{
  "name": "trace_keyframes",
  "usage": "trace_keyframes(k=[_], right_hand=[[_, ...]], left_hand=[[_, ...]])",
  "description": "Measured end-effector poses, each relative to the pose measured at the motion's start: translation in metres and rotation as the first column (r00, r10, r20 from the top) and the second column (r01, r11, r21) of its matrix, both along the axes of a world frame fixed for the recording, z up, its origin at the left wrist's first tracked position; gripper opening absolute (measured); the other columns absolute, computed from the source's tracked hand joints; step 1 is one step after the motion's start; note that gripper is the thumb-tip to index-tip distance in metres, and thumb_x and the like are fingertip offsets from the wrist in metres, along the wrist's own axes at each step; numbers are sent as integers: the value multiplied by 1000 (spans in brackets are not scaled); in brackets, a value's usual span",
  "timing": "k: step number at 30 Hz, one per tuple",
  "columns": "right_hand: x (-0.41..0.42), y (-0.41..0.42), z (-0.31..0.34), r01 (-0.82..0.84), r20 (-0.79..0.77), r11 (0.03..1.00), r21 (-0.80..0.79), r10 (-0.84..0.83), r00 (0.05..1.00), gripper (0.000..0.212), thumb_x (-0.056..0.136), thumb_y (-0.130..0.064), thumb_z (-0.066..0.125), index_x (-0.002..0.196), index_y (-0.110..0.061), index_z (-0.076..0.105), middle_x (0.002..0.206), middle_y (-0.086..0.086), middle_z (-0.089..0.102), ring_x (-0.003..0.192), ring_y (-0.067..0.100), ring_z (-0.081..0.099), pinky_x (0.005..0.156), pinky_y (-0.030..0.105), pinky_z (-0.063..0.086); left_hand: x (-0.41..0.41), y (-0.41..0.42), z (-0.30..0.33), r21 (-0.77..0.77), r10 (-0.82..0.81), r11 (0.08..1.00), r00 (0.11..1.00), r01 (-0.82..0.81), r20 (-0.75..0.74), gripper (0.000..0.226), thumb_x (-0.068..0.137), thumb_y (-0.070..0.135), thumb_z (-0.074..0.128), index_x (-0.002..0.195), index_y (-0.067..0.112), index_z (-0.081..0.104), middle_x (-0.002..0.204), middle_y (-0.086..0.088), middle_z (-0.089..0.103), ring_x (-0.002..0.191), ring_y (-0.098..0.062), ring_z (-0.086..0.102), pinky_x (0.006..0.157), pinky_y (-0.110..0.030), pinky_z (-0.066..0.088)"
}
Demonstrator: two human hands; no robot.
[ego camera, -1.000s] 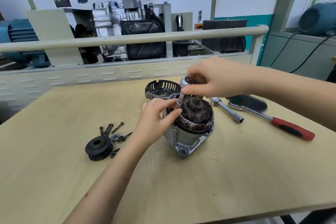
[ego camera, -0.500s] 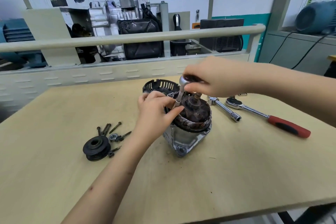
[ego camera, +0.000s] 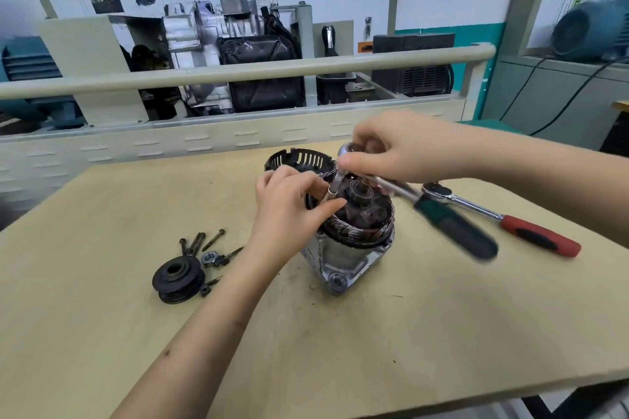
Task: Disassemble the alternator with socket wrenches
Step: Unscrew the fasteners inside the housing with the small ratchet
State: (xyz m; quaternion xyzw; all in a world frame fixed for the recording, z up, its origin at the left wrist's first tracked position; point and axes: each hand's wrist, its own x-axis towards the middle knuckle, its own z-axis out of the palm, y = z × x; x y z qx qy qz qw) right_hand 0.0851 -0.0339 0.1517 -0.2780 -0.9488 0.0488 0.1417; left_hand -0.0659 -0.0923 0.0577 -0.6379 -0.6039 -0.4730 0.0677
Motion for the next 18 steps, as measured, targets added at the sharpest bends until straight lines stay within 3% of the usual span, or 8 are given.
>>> trace_keyframes(k=[2, 4, 7, 10, 12, 14, 16, 18], right_hand=[[4, 0, 2, -54, 21, 997, -63, 55, 998, 26, 90, -37, 47, 99, -15, 57, 84, -4, 65, 77, 15, 58, 67, 24, 42], [6, 1, 2, -86, 60, 996, -6, 86, 994, 24, 93, -32, 47, 110, -18, 55, 89, -9, 57, 75, 7, 50, 62, 14, 35], [2, 1, -2, -38, 78, 994, 107, 30, 997, 34, 93, -43, 41, 103, -13, 54, 75, -11, 50, 64, 0, 45, 53, 15, 31], [1, 0, -3, -1, 27, 998, 58, -1, 1000, 39, 88, -48, 46, 98, -12, 55, 74, -5, 55, 64, 7, 48, 53, 19, 34], [3, -1, -1, -68, 48, 997, 26, 67, 997, 28, 89, -39, 50, 105, -17, 54, 78, -13, 51, 67, 3, 47, 56, 16, 34], [4, -1, 0, -106, 88, 994, 33, 103, 991, 26, 91, -31, 49, 114, -18, 52, 91, -9, 55, 78, 9, 50, 66, 23, 38], [3, 0, -1, -80, 109, 994, 75, 72, 991, 26, 93, -32, 46, 113, -17, 52, 91, -7, 54, 80, 13, 49, 66, 27, 35], [1, -1, -1, -10, 101, 993, 119, -2, 995, 32, 92, -43, 44, 99, -13, 54, 74, -7, 52, 66, 12, 47, 53, 25, 31]], left_hand=[[-5, -2, 2, -66, -124, 989, 982, 134, 140, 17, 72, 23, 76, 82, 31, 64, 79, 20, 57, 89, -9, 52, 94, -31, 32], [-10, -2, 3, -129, -205, 965, 962, 230, 180, 19, 76, 18, 73, 90, 30, 67, 87, 13, 63, 94, -7, 54, 95, -37, 40], [-6, 1, 1, -77, -104, 991, 994, 106, 20, 12, 74, 24, 75, 71, 25, 64, 72, 22, 55, 80, -5, 51, 91, -32, 34], [-5, 4, -3, -18, -3, 1000, 997, 2, -73, 22, 69, 30, 78, 67, 21, 57, 67, 21, 50, 77, -5, 48, 88, -17, 24], [-11, 0, 0, -95, -153, 982, 984, 162, 95, 15, 71, 25, 76, 74, 27, 62, 72, 23, 57, 80, 7, 53, 85, -10, 32], [-17, -4, 5, -173, -284, 925, 917, 339, 279, 22, 76, 16, 73, 85, 34, 64, 73, 27, 64, 78, 14, 57, 75, -4, 39], [-17, -3, 5, -185, -260, 936, 944, 298, 205, 17, 77, 15, 72, 79, 30, 66, 65, 24, 64, 72, 11, 57, 80, -15, 41], [-11, 0, 5, -98, -105, 990, 994, 106, 13, 18, 72, 23, 77, 66, 26, 60, 64, 20, 59, 73, 2, 56, 92, -28, 30]])
